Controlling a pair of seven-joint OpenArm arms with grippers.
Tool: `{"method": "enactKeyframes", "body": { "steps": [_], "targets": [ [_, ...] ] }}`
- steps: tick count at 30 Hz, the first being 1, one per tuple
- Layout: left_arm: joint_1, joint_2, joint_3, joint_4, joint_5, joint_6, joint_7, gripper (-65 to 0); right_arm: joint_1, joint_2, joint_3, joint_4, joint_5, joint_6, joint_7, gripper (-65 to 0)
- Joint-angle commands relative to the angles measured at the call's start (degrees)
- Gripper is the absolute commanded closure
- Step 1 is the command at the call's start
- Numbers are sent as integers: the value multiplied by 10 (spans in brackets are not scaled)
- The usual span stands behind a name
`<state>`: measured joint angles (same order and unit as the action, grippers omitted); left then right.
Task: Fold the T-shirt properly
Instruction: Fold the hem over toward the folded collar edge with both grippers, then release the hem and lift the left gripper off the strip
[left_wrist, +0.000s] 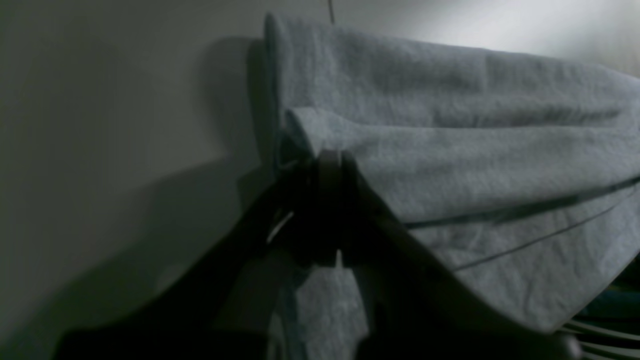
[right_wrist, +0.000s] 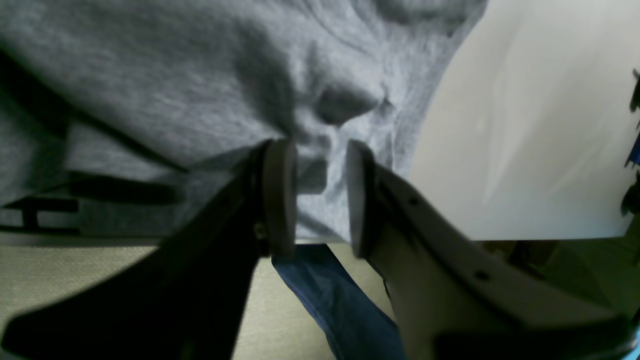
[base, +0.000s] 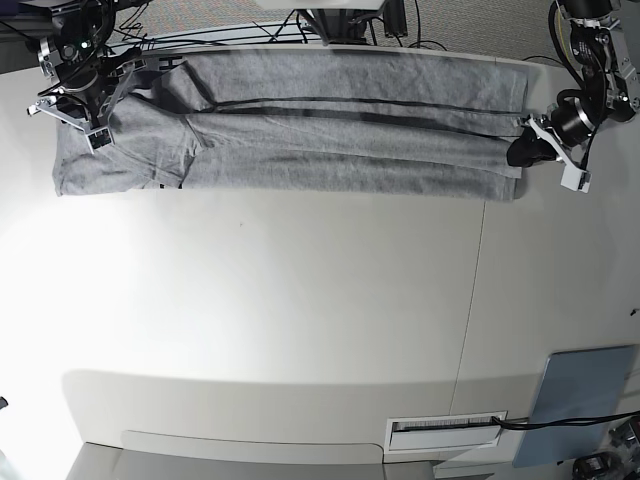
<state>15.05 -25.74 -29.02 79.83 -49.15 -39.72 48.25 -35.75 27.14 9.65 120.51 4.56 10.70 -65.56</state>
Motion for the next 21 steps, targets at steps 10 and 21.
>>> {"method": "enactKeyframes", "body": {
  "steps": [10,21],
  "targets": [
    [-3,-13,-5,15,-10,-3,-6,-243,48,14,6,10,-12,-6,43,-173],
    [0,-12,-5,50,38,17,60,-245,99,14,6,10,-16,-6,62,-173]
  ]
}}
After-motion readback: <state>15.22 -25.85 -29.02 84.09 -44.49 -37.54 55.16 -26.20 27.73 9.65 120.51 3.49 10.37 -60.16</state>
